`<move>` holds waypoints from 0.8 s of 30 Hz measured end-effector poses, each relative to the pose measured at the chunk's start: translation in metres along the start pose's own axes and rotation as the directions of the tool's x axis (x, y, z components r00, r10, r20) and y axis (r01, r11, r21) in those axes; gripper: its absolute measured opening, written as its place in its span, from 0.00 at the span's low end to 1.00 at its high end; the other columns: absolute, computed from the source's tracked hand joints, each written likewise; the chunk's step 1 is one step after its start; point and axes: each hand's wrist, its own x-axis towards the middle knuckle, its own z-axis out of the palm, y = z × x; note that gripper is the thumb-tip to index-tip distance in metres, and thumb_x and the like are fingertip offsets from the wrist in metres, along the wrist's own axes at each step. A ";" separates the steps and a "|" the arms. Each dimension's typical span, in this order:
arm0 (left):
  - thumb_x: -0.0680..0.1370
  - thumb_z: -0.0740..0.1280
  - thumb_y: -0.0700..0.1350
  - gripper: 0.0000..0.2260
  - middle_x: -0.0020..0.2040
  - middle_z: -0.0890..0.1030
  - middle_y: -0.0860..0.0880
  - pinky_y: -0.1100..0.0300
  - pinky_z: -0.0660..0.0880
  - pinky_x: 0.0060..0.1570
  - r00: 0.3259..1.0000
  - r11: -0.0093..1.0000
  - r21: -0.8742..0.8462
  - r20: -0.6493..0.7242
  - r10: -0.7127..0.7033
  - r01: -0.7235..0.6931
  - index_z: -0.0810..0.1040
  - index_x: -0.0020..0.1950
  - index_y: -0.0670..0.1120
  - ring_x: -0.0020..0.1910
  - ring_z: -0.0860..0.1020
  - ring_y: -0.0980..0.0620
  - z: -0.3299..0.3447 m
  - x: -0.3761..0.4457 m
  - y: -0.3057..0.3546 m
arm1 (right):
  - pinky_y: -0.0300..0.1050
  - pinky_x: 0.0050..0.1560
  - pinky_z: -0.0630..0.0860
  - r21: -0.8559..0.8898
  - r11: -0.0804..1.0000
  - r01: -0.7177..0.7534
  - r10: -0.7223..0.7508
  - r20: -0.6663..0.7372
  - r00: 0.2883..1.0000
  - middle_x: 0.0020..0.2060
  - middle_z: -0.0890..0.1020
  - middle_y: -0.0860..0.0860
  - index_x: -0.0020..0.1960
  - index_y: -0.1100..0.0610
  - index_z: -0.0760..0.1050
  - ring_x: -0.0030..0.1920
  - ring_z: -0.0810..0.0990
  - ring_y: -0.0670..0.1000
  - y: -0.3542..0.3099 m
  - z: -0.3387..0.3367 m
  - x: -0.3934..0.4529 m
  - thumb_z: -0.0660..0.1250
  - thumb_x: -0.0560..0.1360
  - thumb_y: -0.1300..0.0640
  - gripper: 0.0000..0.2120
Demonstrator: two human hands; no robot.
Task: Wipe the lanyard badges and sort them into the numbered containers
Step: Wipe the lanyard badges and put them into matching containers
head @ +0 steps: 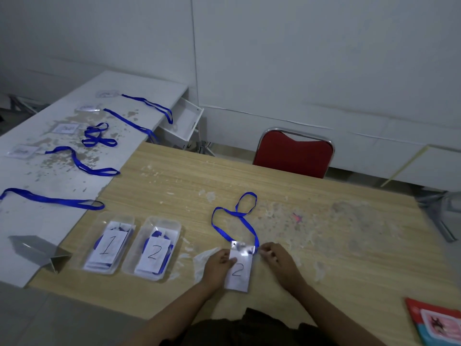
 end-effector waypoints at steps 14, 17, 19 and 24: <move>0.75 0.69 0.52 0.11 0.43 0.83 0.46 0.58 0.77 0.41 0.958 0.874 -0.455 0.134 0.254 -0.168 0.80 0.48 0.44 0.44 0.81 0.50 -0.042 0.002 0.091 | 0.41 0.56 0.68 0.429 0.897 -0.107 0.059 0.124 0.990 0.57 0.79 0.39 0.54 0.40 0.80 0.60 0.75 0.40 -0.117 -0.033 0.052 0.46 0.83 0.43 0.22; 0.77 0.68 0.51 0.09 0.45 0.84 0.44 0.55 0.79 0.43 0.959 0.849 -0.488 0.076 0.273 -0.203 0.81 0.47 0.45 0.44 0.82 0.48 -0.044 0.002 0.107 | 0.38 0.57 0.72 0.483 0.867 -0.120 0.073 0.116 0.991 0.57 0.81 0.44 0.59 0.43 0.77 0.57 0.78 0.43 -0.119 -0.029 0.049 0.48 0.83 0.44 0.19; 0.79 0.66 0.49 0.09 0.45 0.84 0.44 0.54 0.80 0.42 0.965 0.815 -0.540 0.018 0.261 -0.210 0.81 0.47 0.45 0.44 0.83 0.47 -0.046 0.004 0.118 | 0.30 0.46 0.74 0.505 0.859 -0.085 0.051 0.081 0.995 0.48 0.84 0.44 0.57 0.48 0.79 0.46 0.81 0.38 -0.118 -0.026 0.043 0.50 0.84 0.46 0.19; 0.82 0.62 0.45 0.08 0.46 0.84 0.45 0.55 0.80 0.40 0.977 0.727 -0.657 -0.080 0.196 -0.200 0.76 0.50 0.42 0.43 0.83 0.49 -0.044 0.009 0.139 | 0.39 0.38 0.74 0.489 0.872 -0.003 -0.013 0.029 1.000 0.30 0.73 0.57 0.50 0.68 0.75 0.30 0.74 0.48 -0.114 -0.014 0.023 0.51 0.84 0.52 0.22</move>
